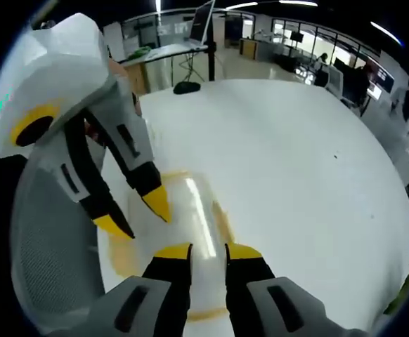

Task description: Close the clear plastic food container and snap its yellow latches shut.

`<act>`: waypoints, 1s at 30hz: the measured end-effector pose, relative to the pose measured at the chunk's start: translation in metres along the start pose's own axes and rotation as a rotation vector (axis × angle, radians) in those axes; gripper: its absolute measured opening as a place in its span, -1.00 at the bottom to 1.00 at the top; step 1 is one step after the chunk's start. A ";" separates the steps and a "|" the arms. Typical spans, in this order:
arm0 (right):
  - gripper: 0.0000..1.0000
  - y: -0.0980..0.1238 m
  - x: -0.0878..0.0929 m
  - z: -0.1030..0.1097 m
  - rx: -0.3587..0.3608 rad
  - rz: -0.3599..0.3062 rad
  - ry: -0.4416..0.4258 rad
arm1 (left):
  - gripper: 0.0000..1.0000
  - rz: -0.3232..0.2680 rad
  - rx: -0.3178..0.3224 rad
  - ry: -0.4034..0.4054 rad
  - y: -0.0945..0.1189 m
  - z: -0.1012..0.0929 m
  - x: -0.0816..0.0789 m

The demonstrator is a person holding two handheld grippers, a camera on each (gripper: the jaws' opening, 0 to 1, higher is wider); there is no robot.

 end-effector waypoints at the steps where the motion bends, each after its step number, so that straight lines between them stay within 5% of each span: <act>1: -0.66 -0.001 0.001 -0.002 0.007 0.005 -0.005 | -0.49 0.001 -0.004 -0.004 0.000 0.000 0.000; 10: -0.34 -0.015 0.007 -0.003 -0.076 0.032 -0.106 | 0.07 0.012 -0.076 -0.052 -0.004 -0.001 -0.001; 30: -0.25 -0.026 0.003 0.005 -0.228 0.074 -0.099 | 0.02 0.036 -0.088 -0.076 -0.017 -0.005 -0.003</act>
Point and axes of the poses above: the point that each gripper's makers call its tool centre point, and the gripper's own axes: y roughly backward along the fingers, z roughly to its left, x roughly out of its underside, the point moved 1 cm from there along y, roughly backward along the fingers, and after that the axes turned 4 degrees about x, right-handed, at the moved point
